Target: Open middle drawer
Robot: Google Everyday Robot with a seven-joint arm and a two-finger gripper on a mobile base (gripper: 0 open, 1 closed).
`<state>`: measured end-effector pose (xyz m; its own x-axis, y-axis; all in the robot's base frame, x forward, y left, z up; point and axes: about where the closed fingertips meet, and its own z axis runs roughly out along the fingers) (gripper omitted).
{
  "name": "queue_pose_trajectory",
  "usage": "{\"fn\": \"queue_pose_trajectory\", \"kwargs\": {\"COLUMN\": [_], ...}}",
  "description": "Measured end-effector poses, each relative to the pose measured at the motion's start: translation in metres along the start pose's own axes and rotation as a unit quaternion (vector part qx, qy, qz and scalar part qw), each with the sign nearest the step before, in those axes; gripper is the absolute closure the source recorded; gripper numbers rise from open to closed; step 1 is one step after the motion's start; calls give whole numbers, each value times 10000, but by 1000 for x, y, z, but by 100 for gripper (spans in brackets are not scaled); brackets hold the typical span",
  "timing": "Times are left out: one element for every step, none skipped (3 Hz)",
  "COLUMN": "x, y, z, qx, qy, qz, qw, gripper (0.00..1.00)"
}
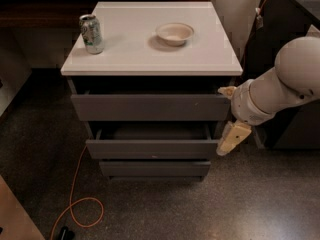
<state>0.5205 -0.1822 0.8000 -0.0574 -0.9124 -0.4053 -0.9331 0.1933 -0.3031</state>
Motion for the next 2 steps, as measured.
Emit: {"fn": "queue_pose_trajectory", "kwargs": {"x": [-1, 5], "y": [-1, 0], "z": [1, 16], "qx": [24, 6], "qy": [-8, 250], "qz": [-6, -52], "qw": [10000, 9997], "gripper": [0, 0]}}
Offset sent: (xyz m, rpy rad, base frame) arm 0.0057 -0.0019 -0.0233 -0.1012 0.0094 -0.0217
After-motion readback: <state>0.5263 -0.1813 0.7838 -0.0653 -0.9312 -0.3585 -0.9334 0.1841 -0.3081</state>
